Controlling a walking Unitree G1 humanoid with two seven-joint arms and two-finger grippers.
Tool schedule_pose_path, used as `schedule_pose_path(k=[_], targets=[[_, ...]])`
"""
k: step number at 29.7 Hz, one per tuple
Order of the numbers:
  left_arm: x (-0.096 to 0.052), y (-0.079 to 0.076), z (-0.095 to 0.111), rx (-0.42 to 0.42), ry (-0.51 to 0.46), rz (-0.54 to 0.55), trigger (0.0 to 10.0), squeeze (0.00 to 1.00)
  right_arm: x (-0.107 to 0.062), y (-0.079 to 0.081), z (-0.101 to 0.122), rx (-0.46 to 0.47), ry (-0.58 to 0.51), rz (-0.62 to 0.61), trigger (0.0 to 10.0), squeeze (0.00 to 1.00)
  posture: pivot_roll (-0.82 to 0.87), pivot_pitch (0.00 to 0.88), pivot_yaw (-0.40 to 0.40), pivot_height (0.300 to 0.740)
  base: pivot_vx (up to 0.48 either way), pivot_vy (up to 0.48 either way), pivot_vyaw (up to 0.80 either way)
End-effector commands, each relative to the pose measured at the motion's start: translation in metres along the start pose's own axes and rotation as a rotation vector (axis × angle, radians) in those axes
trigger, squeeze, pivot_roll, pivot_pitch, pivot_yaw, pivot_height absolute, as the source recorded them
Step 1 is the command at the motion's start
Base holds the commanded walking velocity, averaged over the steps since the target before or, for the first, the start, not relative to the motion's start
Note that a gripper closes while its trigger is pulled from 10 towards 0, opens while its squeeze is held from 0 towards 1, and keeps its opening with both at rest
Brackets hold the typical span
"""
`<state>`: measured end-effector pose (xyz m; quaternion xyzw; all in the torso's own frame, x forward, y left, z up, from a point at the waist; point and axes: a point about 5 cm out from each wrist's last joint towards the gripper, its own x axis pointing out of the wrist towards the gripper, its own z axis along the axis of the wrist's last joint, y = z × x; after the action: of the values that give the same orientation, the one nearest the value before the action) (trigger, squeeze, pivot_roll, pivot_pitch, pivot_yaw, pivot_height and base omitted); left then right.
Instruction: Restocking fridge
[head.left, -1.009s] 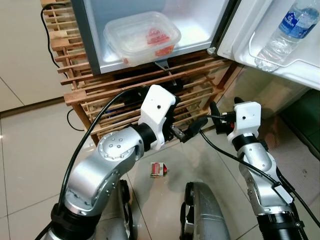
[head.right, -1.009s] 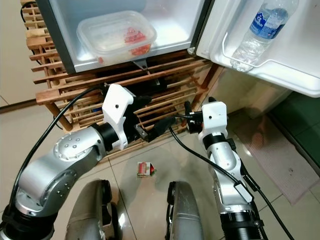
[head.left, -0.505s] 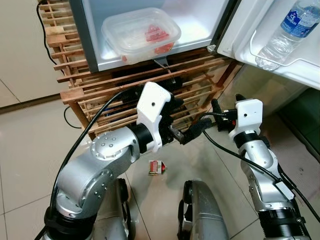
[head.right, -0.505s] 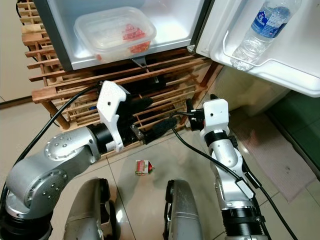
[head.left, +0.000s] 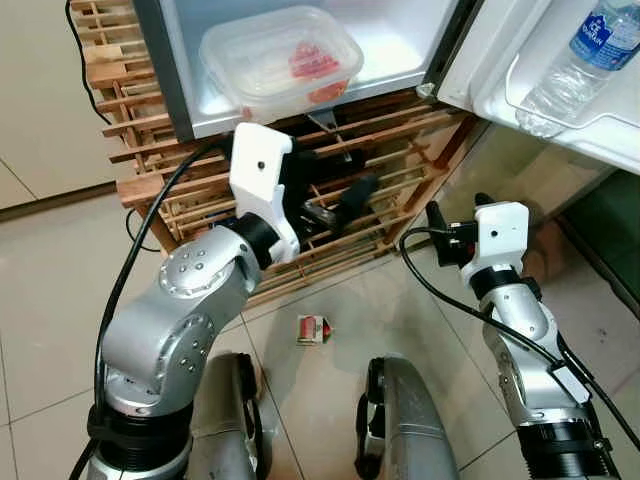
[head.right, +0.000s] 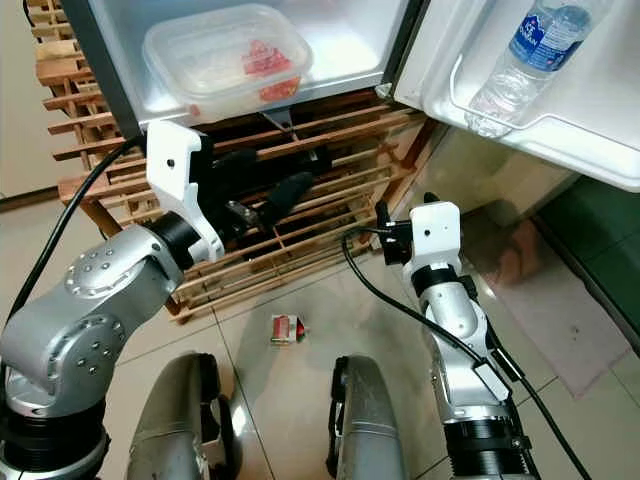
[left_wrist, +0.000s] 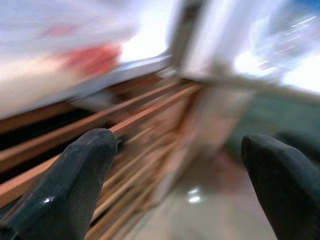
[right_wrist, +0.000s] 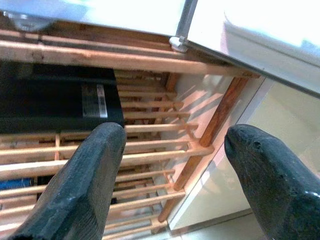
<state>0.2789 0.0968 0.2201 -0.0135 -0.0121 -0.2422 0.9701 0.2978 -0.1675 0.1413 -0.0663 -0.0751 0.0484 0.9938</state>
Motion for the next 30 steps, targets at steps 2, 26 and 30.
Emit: schedule_pose_path(k=[2, 26, 30], targets=[[0.000, 0.007, -0.024, 0.046, 0.071, 0.096, 10.0, 0.00, -0.002, -0.009, 0.007, 0.036, -0.019, -0.058, 10.0, 0.00, 0.07, 0.189, -0.089, 0.619, 0.000, 0.000, 0.00], [0.022, 0.017, -0.041, 0.073, -0.071, 0.398, 10.0, 0.00, 0.017, 0.003, 0.022, 0.219, -0.067, -0.035, 10.0, 0.00, 0.07, 0.097, -0.050, 0.619, 0.000, 0.000, 0.00], [0.047, 0.001, -0.035, 0.049, -0.099, 0.298, 10.0, 0.00, 0.015, 0.005, 0.024, 0.200, -0.067, -0.016, 10.0, 0.00, 0.06, 0.109, -0.057, 0.619, 0.000, 0.000, 0.00]])
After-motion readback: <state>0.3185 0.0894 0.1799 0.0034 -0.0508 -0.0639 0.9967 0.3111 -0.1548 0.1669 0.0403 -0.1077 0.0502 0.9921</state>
